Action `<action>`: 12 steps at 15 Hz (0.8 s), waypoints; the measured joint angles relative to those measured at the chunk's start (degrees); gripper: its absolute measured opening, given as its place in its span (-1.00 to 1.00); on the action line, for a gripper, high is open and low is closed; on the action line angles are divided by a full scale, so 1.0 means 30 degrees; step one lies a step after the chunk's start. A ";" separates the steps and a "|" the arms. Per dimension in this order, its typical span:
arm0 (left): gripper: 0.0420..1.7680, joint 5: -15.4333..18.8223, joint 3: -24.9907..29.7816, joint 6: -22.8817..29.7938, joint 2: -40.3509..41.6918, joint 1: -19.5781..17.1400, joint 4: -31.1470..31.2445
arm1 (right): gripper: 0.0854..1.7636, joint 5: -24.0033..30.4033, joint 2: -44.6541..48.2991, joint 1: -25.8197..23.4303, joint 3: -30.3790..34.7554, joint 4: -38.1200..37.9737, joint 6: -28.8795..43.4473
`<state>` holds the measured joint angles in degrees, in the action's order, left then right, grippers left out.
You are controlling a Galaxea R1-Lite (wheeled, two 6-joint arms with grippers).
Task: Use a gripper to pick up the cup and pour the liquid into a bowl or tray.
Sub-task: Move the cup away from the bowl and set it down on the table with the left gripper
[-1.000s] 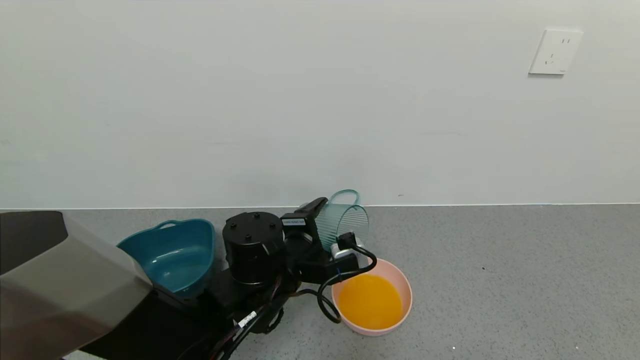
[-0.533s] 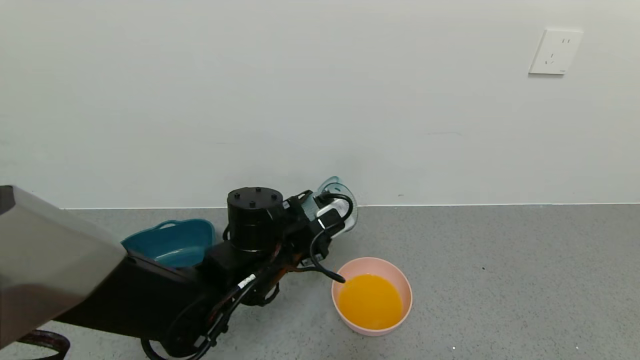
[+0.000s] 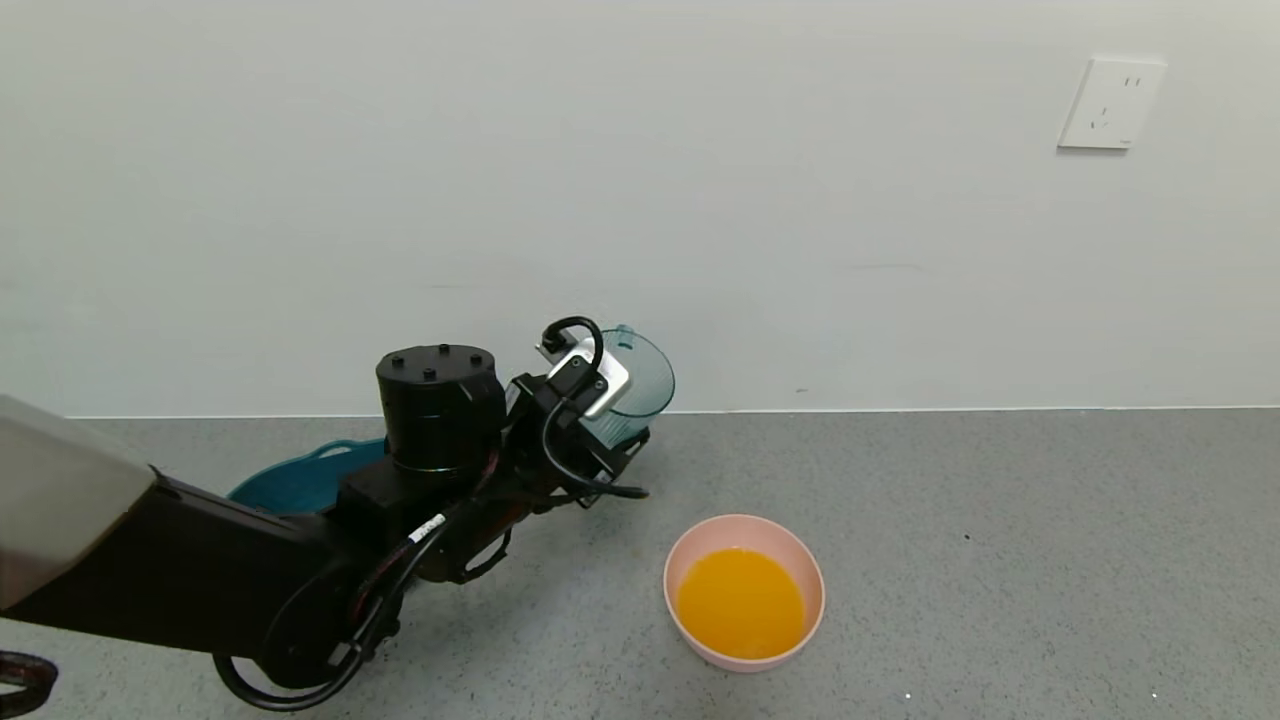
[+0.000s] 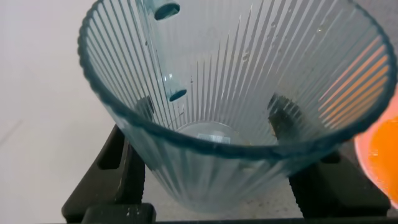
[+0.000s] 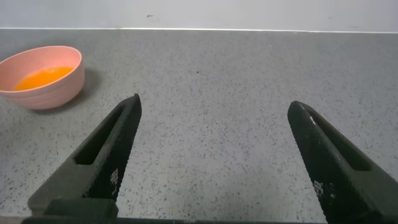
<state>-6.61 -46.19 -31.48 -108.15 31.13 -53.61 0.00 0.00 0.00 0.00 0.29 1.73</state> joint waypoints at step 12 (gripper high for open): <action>0.44 0.3186 0.2499 0.5185 0.0061 -0.1670 -0.4767 | 0.94 0.0000 0.0000 0.0000 0.0000 0.0000 0.0000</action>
<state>2.95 -38.69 -15.92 -107.97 26.12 -67.91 0.00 0.00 0.00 0.00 0.29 1.73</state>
